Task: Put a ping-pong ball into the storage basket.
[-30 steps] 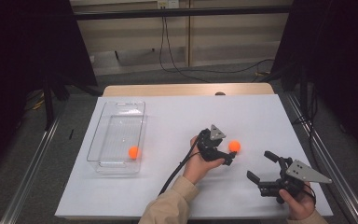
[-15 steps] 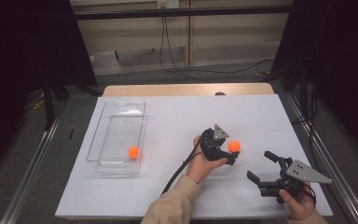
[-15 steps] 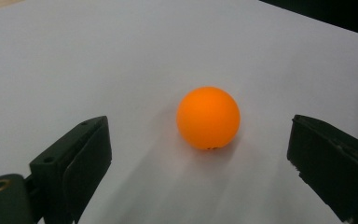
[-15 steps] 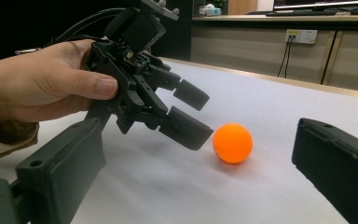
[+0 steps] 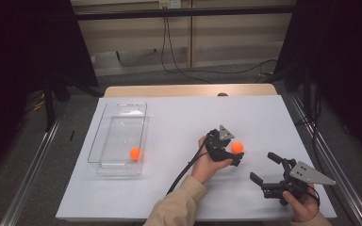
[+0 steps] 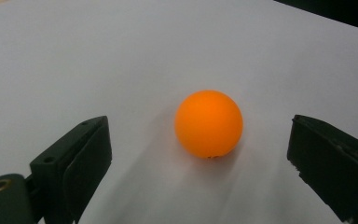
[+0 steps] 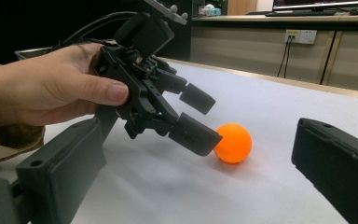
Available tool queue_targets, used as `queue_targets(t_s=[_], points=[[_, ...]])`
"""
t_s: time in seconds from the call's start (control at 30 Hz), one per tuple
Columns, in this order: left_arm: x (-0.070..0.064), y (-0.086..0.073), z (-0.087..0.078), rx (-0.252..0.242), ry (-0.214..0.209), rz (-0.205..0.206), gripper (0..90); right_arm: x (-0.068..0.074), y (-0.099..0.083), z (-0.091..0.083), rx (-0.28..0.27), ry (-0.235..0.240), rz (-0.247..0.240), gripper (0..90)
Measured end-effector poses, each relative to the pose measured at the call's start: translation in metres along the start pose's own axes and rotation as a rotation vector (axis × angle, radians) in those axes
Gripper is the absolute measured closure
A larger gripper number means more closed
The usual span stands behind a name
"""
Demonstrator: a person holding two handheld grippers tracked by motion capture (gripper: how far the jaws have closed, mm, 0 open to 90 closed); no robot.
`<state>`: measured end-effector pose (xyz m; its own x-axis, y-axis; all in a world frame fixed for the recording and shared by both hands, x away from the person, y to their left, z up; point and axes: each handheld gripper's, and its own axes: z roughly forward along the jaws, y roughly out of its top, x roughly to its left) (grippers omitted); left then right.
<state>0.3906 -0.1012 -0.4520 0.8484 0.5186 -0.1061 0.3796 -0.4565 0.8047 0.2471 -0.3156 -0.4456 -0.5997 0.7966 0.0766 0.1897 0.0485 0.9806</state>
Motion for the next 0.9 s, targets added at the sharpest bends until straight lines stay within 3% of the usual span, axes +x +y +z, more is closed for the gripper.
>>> queue_targets(t_s=[0.53,0.9], points=[[-0.002,0.001,0.006,0.010,-0.001,0.011,9.1,0.000,0.000,0.000,-0.001,0.001,0.001,1.9],[-0.001,0.004,0.013,0.029,-0.010,0.018,19.7,0.000,0.000,0.000,-0.001,0.002,-0.001,1.9]])
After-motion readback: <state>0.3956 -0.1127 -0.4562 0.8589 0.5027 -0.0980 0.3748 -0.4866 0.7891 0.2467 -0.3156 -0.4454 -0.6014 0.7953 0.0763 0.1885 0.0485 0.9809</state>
